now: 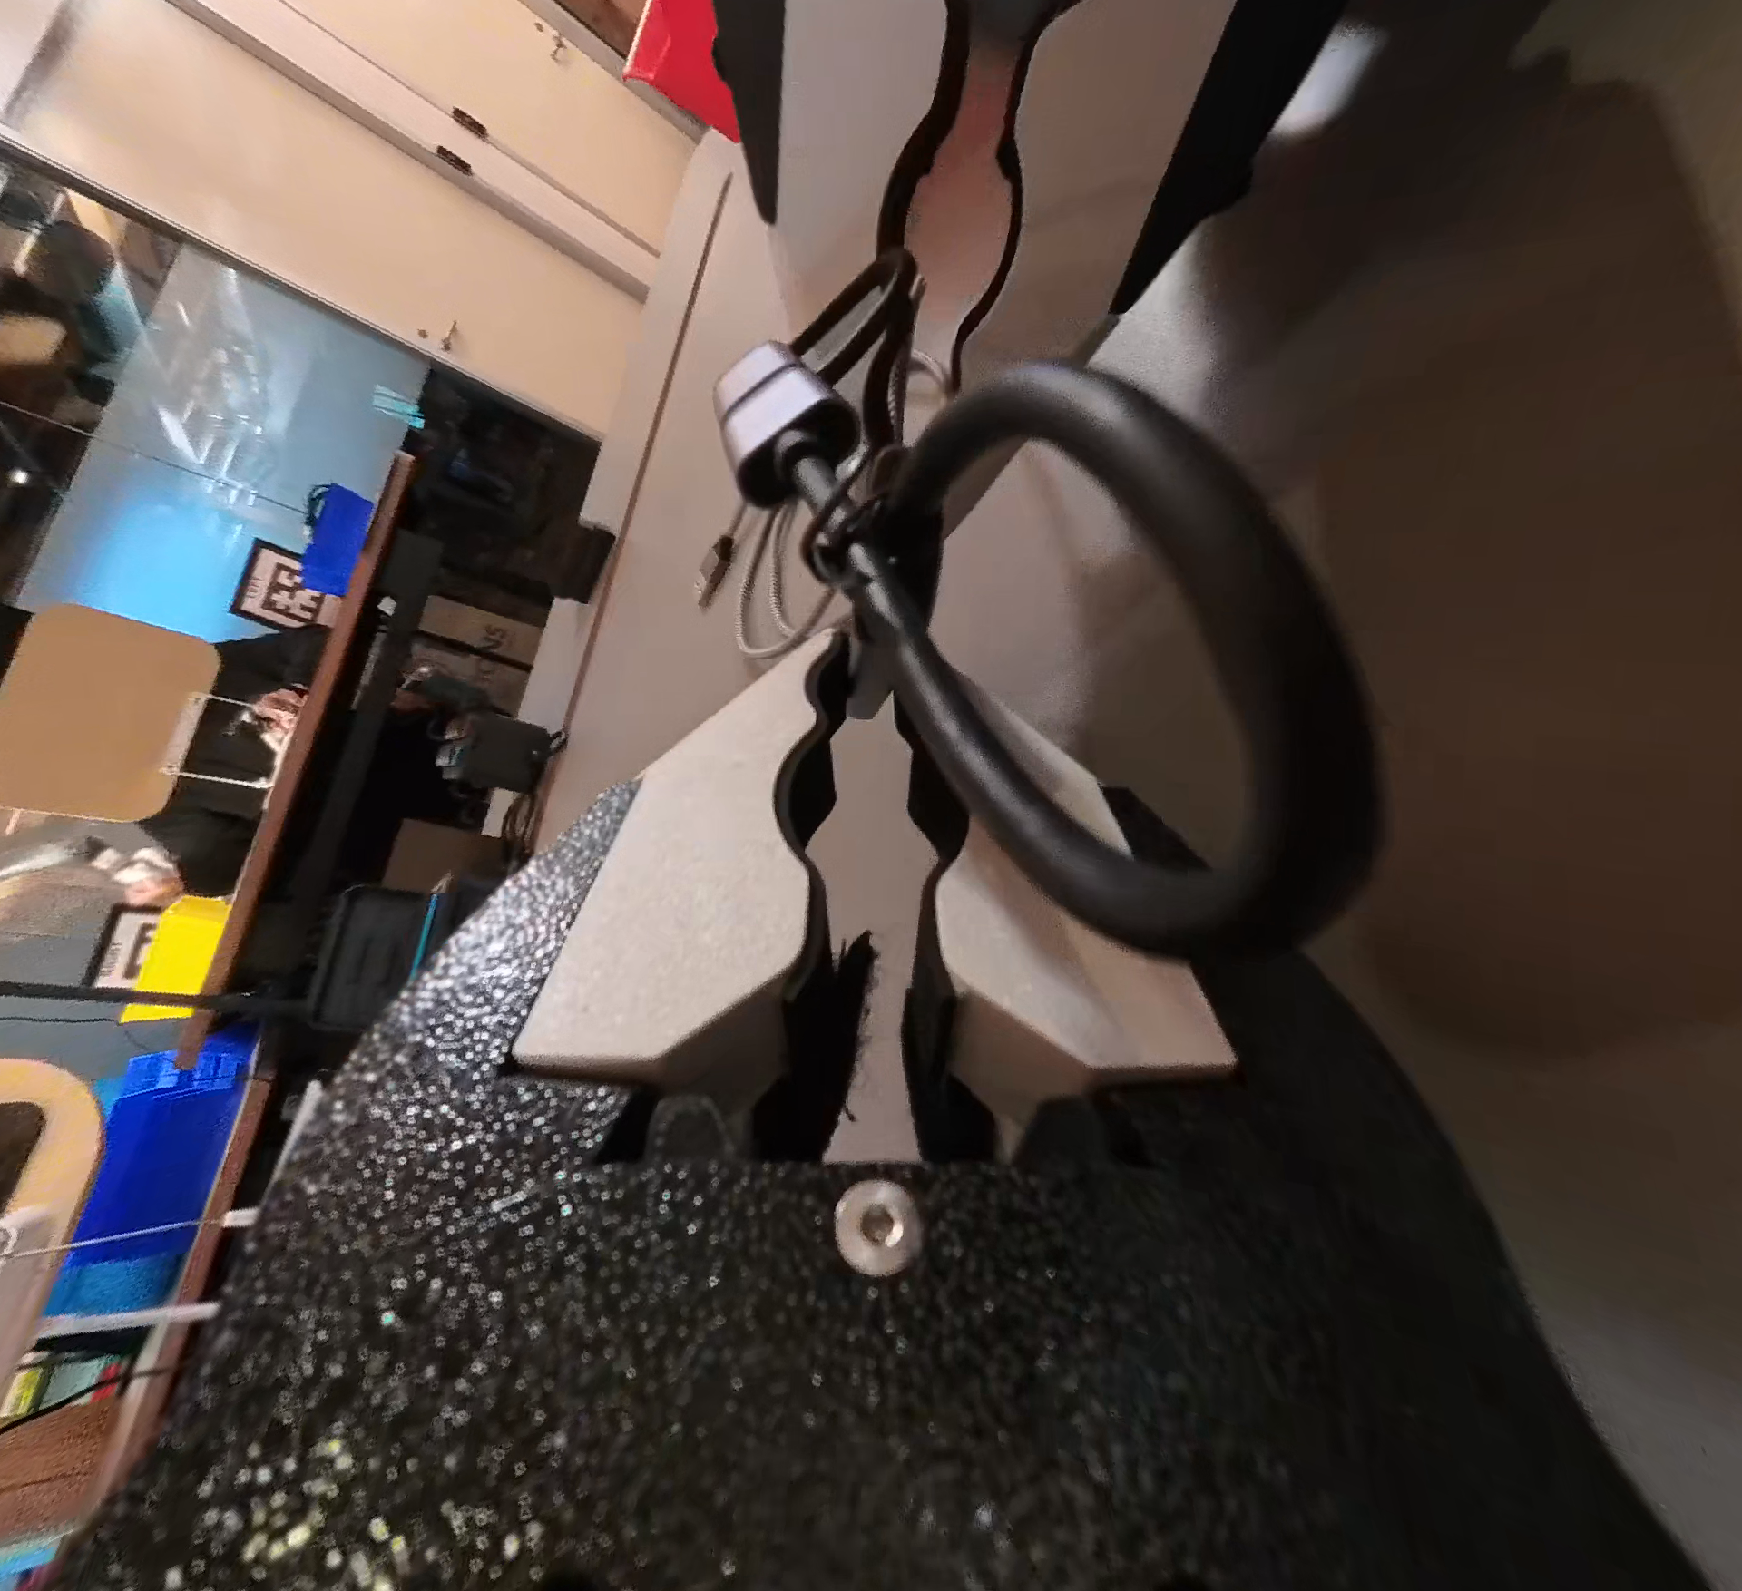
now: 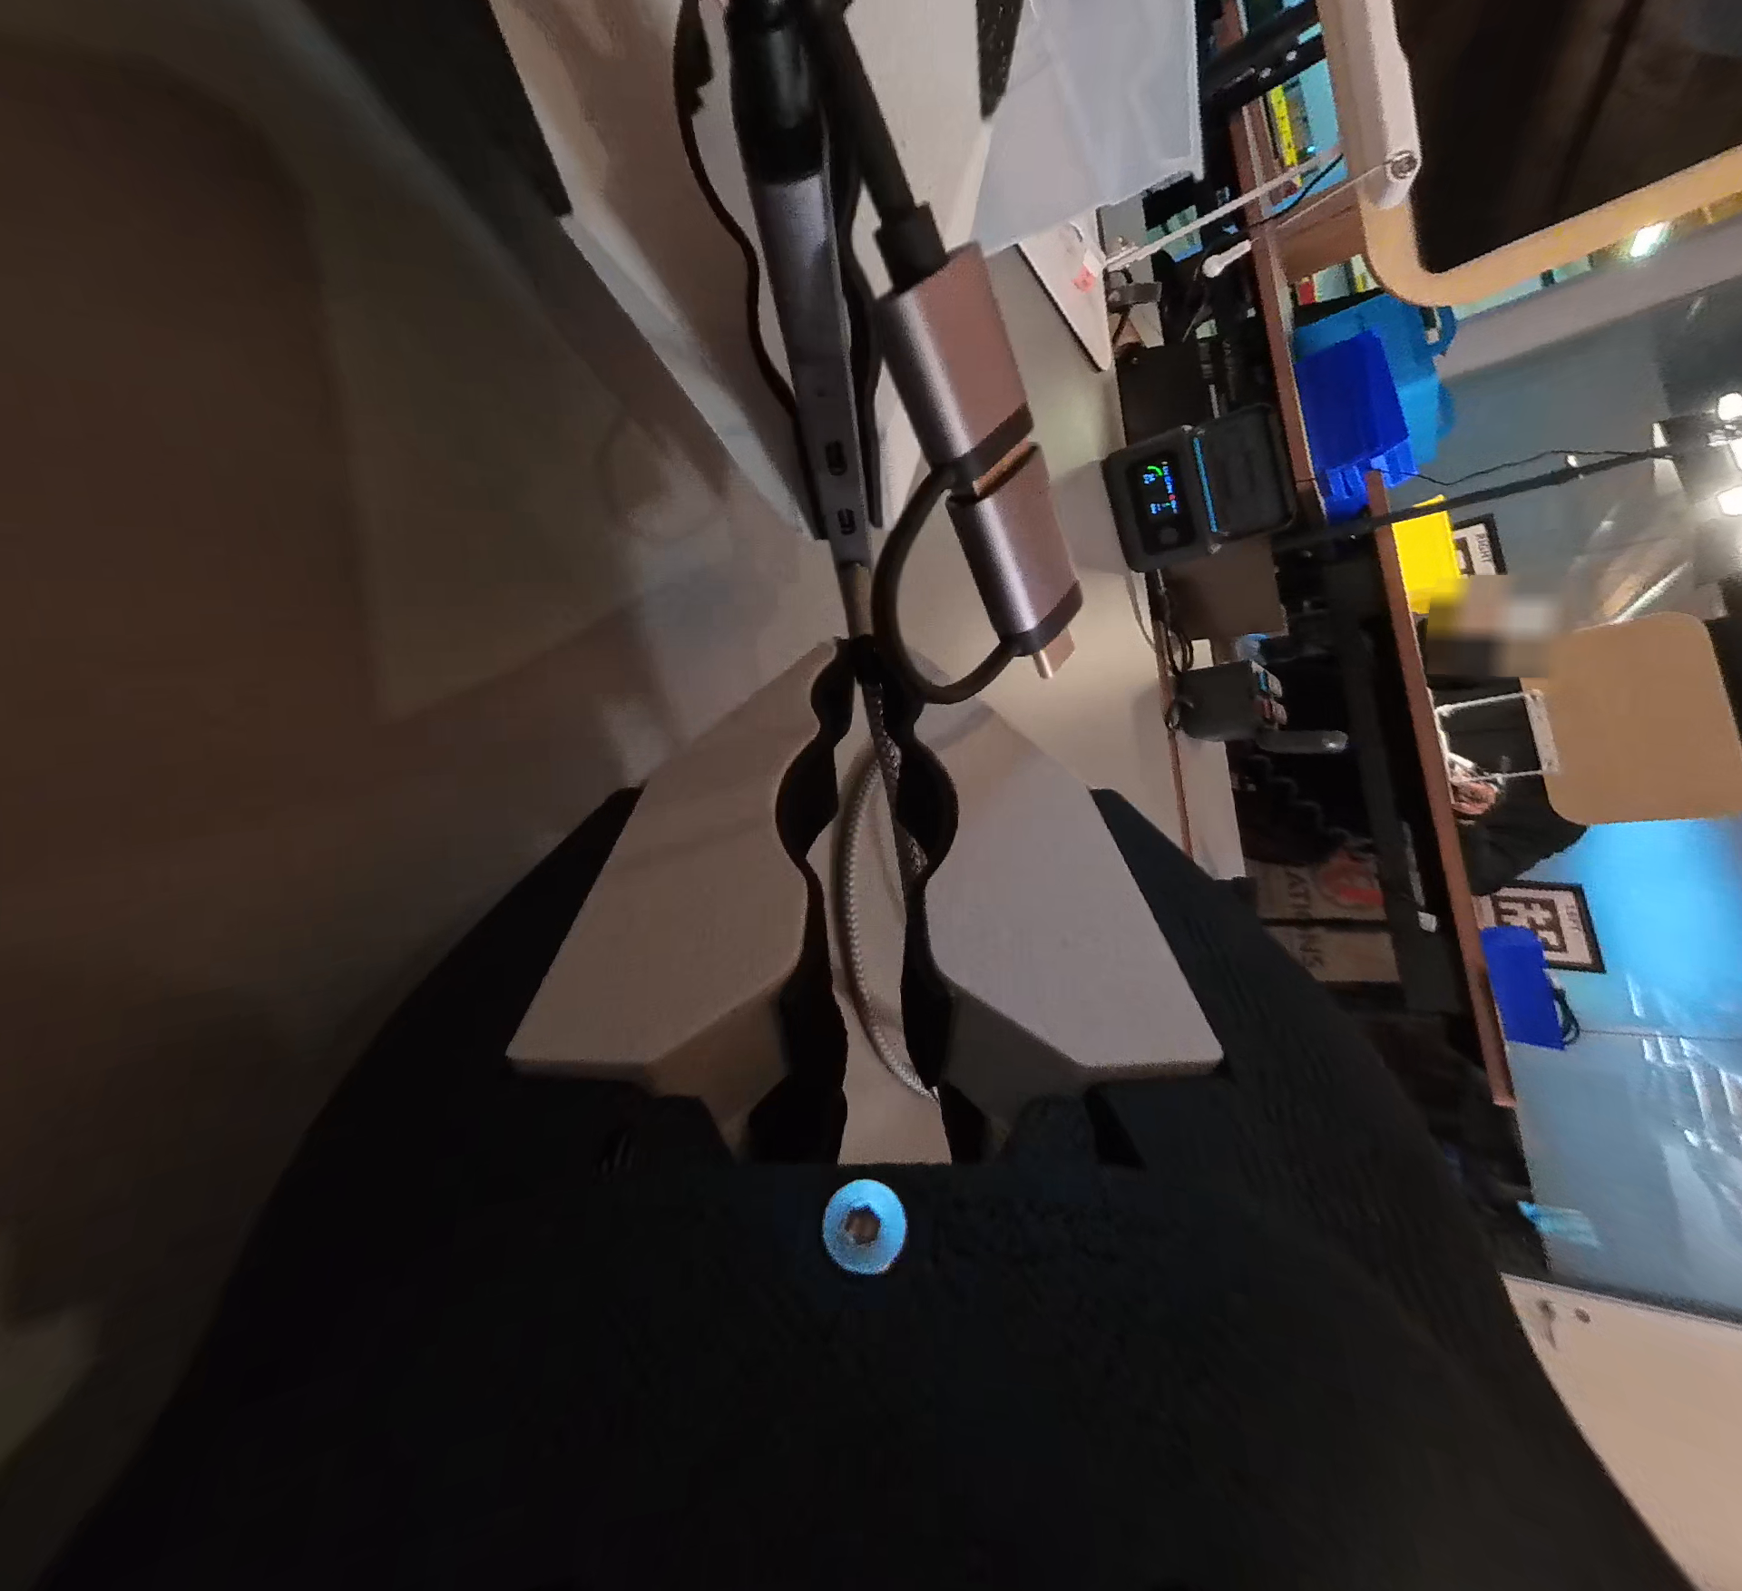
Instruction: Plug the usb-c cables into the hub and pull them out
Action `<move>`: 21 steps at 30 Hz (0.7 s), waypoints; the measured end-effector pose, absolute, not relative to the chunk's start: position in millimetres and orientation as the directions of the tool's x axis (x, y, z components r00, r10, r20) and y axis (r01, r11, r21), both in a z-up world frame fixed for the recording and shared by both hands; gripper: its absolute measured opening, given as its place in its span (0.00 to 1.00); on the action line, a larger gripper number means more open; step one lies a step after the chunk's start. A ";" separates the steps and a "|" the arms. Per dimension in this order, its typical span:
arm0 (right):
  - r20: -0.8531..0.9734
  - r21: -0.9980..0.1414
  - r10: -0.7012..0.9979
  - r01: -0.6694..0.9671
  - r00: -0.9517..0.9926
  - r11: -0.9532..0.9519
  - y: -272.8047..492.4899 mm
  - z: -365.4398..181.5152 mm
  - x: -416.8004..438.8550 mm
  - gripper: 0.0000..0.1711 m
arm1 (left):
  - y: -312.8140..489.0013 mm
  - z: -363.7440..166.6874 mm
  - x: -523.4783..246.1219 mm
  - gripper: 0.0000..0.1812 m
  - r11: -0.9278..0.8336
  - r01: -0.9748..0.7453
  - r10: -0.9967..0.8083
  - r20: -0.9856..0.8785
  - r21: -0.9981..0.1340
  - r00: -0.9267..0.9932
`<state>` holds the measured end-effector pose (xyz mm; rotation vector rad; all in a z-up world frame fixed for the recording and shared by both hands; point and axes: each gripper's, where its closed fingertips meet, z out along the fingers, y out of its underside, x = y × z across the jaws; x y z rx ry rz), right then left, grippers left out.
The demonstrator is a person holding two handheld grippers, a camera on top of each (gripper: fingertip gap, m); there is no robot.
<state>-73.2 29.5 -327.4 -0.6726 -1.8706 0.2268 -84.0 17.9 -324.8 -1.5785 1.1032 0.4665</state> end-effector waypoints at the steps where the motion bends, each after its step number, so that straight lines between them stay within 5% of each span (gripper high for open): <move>1: 0.801 -0.453 0.543 0.338 -0.254 0.825 28.9 -326.7 -73.0 0.03 | 17.6 -323.8 -84.0 0.04 0.037 -0.837 -0.404 -0.774 -0.546 0.487; 11: 0.888 -0.296 0.402 0.391 -0.222 0.871 29.8 -326.5 -70.3 0.02 | 20.0 -324.6 -84.8 0.05 0.012 -0.802 -0.427 -0.728 -0.598 0.536; 21: 0.889 -0.297 0.419 0.461 -0.187 0.836 34.3 -326.5 -66.8 0.02 | 28.4 -329.9 -91.0 0.05 -0.077 -0.762 -0.440 -0.664 -0.643 0.605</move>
